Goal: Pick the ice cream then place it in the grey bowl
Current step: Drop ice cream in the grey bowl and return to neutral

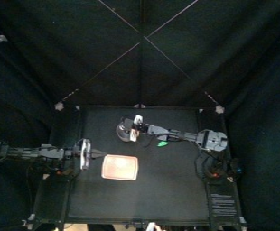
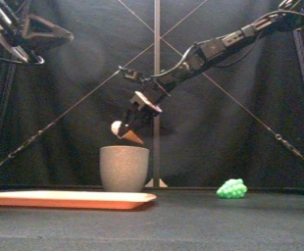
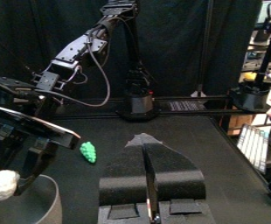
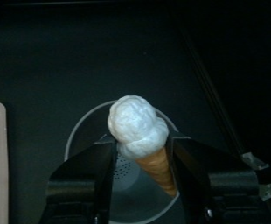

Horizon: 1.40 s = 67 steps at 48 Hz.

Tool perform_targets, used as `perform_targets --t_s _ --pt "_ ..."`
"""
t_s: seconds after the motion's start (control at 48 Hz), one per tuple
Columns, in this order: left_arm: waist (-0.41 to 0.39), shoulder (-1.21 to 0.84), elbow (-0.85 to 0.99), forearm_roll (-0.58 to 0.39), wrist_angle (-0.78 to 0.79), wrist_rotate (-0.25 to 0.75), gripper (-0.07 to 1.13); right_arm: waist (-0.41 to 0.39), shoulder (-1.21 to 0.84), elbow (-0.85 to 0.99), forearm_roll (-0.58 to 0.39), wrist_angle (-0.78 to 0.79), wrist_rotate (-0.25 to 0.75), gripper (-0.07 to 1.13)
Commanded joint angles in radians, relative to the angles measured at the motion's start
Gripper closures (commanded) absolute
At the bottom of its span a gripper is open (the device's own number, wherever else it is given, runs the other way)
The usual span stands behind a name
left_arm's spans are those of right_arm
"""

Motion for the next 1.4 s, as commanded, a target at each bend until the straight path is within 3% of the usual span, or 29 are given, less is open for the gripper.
perform_targets --t_s 0.021,0.104,0.188,0.479,0.917,1.396 --pt "0.0 0.003 -0.011 0.002 -0.005 0.002 1.09 -0.006 -0.025 -0.008 0.02 -0.005 -0.005 0.24" --pt "0.002 0.003 -0.009 0.002 -0.005 0.002 1.09 0.0 -0.026 -0.008 0.021 -0.005 -0.003 0.07" --pt "0.002 0.003 -0.011 0.003 -0.005 0.002 1.09 0.0 -0.034 -0.008 0.015 0.0 -0.008 0.0" --pt "0.002 0.003 -0.009 0.002 -0.005 0.002 1.09 0.015 -0.212 0.041 0.005 -0.044 0.002 0.01" --pt "0.003 0.002 -0.009 0.003 -0.005 0.002 1.09 0.278 -0.62 0.448 0.023 -0.261 0.006 0.01" --pt "0.008 -0.015 -0.002 0.003 -0.005 0.002 1.09 0.287 -1.166 0.896 0.213 -0.463 0.006 0.01"
